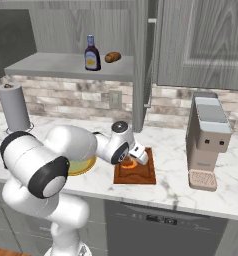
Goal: Pick the shrimp from the plate and place it on the cutting board. Then pick the condiment bottle from the cabinet and place it next to the cutting board.
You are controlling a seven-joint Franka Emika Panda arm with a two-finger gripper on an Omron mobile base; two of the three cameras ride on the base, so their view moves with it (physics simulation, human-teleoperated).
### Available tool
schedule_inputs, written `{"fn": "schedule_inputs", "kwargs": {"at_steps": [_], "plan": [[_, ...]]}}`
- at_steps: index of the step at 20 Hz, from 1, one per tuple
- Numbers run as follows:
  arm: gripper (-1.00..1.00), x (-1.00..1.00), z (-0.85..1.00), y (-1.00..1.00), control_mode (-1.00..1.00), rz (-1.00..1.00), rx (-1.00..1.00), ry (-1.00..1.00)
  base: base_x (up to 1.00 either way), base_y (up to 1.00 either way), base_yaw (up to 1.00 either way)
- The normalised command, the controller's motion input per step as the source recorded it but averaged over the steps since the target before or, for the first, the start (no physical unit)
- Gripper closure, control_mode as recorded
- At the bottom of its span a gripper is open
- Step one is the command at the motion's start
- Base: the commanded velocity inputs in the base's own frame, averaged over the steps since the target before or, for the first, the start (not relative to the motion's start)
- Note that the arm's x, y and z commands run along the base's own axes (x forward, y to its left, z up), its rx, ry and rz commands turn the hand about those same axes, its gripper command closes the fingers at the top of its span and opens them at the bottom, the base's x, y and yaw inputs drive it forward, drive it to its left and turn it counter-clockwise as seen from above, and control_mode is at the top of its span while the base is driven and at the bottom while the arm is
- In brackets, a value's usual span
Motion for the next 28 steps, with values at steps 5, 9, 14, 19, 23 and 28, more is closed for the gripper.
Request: {"fn": "schedule_inputs", "kwargs": {"at_steps": [5, 9, 14, 19, 23, 28], "plan": [[-1.0, -0.16, 0.02, 0.25, -1.0, 0.0, 0.0, 0.0, 0.0, 0.0, 0.0], [-1.0, -0.16, 0.07, 0.26, -1.0, 0.0, 0.0, 0.0, 0.0, 0.0, 0.0], [-1.0, -0.2, 0.11, 0.27, -1.0, 0.0, 0.0, 0.0, 0.0, 0.0, 0.0], [-1.0, -0.22, 0.13, 0.28, -1.0, 0.0, 0.0, 0.0, 0.0, 0.0, 0.0], [-1.0, -0.18, 0.1, 0.28, -1.0, 0.0, 0.0, 0.0, 0.0, 0.0, 0.0], [-1.0, -0.14, 0.08, 0.2, -1.0, 0.0, 0.03, 0.0, 0.0, 0.0, 0.0]]}}
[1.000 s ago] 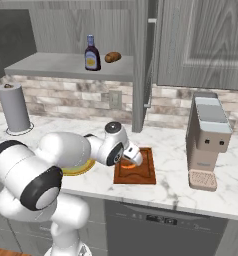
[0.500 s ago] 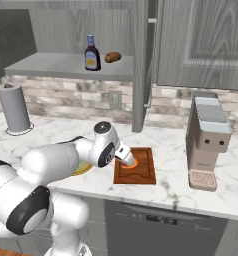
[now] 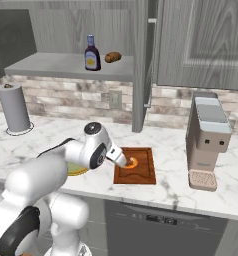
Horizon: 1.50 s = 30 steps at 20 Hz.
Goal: Pick the shrimp from the plate and place it on the cutting board. Then pick the condiment bottle from the cabinet and place it next to the cutting board.
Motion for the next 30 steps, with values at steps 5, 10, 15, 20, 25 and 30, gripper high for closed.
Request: {"fn": "schedule_inputs", "kwargs": {"at_steps": [5, 10, 15, 20, 25, 30], "plan": [[-1.0, -0.16, 0.01, 0.11, -1.0, 0.0, 0.13, 0.0, 0.0, 0.0, 0.0], [-1.0, -0.19, 0.01, 0.1, -1.0, 0.0, 0.17, 0.0, 0.0, 0.0, 0.0], [-1.0, -0.19, 0.16, 0.11, -1.0, 0.0, 0.17, 0.0, 0.0, 0.0, 0.0], [-1.0, -0.15, 0.4, 0.2, -1.0, 0.0, 0.11, 0.0, 0.0, 0.0, 0.0], [-1.0, -0.14, 0.35, 0.24, -1.0, -0.01, 0.14, 0.0, 0.0, 0.0, 0.0], [-1.0, -0.16, 0.07, 0.25, -1.0, -0.02, 0.19, 0.0, 0.0, 0.0, 0.0]]}}
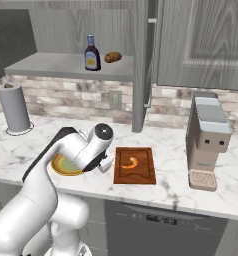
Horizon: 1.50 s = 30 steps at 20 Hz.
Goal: Pick the shrimp from the plate and place it on the cutting board. Then pick the condiment bottle from the cabinet and place it next to the cutting board.
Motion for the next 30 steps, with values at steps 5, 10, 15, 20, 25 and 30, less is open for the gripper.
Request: {"fn": "schedule_inputs", "kwargs": {"at_steps": [5, 10, 15, 20, 25, 30], "plan": [[-1.0, -0.17, 0.0, 0.29, -1.0, -0.03, 0.23, 0.0, 0.0, 0.0, 0.0], [-1.0, -0.16, 0.0, 0.35, -1.0, -0.03, 0.24, 0.0, 0.0, 0.0, 0.0], [-1.0, -0.19, 0.0, 0.46, -1.0, -0.05, 0.23, 0.01, 0.0, 0.0, 0.0], [-1.0, -0.09, 0.0, 0.33, -1.0, -0.11, 0.25, 0.05, 0.0, 0.0, 0.0], [-1.0, 0.0, 0.0, 0.18, -1.0, -0.16, 0.29, 0.15, 0.0, 0.0, 0.0], [-1.0, 0.0, 0.0, 0.14, -1.0, -0.17, 0.3, 0.21, 0.0, 0.0, 0.0]]}}
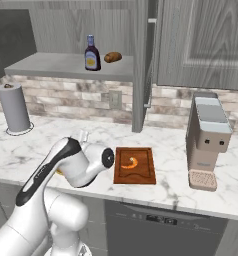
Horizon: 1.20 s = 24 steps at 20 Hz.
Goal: Pick the shrimp from the plate and place it on the cutting board. Then pick the condiment bottle from the cabinet and place it next to the cutting board.
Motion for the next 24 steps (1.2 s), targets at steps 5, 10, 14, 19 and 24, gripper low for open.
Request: {"fn": "schedule_inputs", "kwargs": {"at_steps": [5, 10, 14, 19, 24], "plan": [[-1.0, -0.01, 0.0, 0.18, -1.0, -0.16, 0.27, 0.24, 0.0, 0.0, 0.0], [-1.0, 0.0, -0.04, 0.2, -1.0, -0.16, 0.23, 0.26, 0.0, 0.0, 0.0], [-1.0, 0.0, -0.07, 0.23, -1.0, -0.15, 0.18, 0.23, 0.0, 0.0, 0.0], [-1.0, 0.08, -0.02, 0.15, -1.0, -0.14, 0.17, 0.14, 0.0, 0.0, 0.0], [-1.0, 0.22, -0.01, 0.03, -1.0, -0.09, 0.14, 0.01, 0.0, 0.0, 0.0]]}}
